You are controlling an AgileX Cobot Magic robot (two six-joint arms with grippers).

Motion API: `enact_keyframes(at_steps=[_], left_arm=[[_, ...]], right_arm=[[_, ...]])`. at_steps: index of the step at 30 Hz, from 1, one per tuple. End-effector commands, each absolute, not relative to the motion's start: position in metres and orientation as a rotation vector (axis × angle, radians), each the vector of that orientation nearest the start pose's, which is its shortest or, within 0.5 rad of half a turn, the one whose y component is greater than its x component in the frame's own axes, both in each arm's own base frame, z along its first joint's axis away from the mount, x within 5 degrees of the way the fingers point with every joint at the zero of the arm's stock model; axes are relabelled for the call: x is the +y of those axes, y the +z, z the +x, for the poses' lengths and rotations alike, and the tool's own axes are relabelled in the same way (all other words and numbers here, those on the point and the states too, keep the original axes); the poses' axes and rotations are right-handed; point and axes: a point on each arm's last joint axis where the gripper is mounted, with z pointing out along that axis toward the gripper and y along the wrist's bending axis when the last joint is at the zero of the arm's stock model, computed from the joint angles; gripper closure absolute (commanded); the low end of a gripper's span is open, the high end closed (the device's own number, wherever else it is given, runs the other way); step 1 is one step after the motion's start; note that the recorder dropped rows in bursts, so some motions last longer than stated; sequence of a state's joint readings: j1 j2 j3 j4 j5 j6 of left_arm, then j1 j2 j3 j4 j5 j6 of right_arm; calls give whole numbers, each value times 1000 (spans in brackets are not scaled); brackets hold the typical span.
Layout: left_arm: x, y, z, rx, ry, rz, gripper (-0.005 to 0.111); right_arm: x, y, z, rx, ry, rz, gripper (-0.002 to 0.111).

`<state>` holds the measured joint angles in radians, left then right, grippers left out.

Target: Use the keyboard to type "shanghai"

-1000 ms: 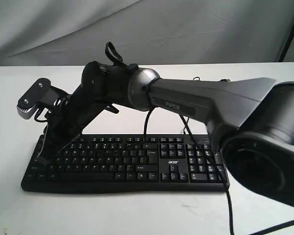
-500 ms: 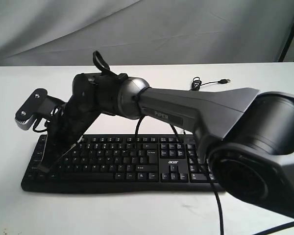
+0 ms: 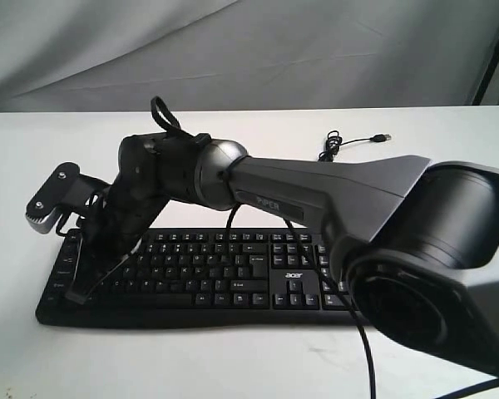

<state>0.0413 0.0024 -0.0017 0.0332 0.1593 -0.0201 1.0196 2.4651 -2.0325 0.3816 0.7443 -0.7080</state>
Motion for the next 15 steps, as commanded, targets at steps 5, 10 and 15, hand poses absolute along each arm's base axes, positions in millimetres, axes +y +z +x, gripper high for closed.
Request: enact_keyframes(at_steps=[5, 10, 15], left_arm=[[2, 199, 56, 1637, 39, -24, 107], [2, 199, 56, 1637, 39, -24, 107], [2, 199, 56, 1637, 39, -24, 107]], right_arm=[[465, 130, 258, 1944, 525, -1836, 108], [465, 127, 259, 1947, 524, -1834, 108], [466, 119, 258, 1963, 528, -1838, 108]])
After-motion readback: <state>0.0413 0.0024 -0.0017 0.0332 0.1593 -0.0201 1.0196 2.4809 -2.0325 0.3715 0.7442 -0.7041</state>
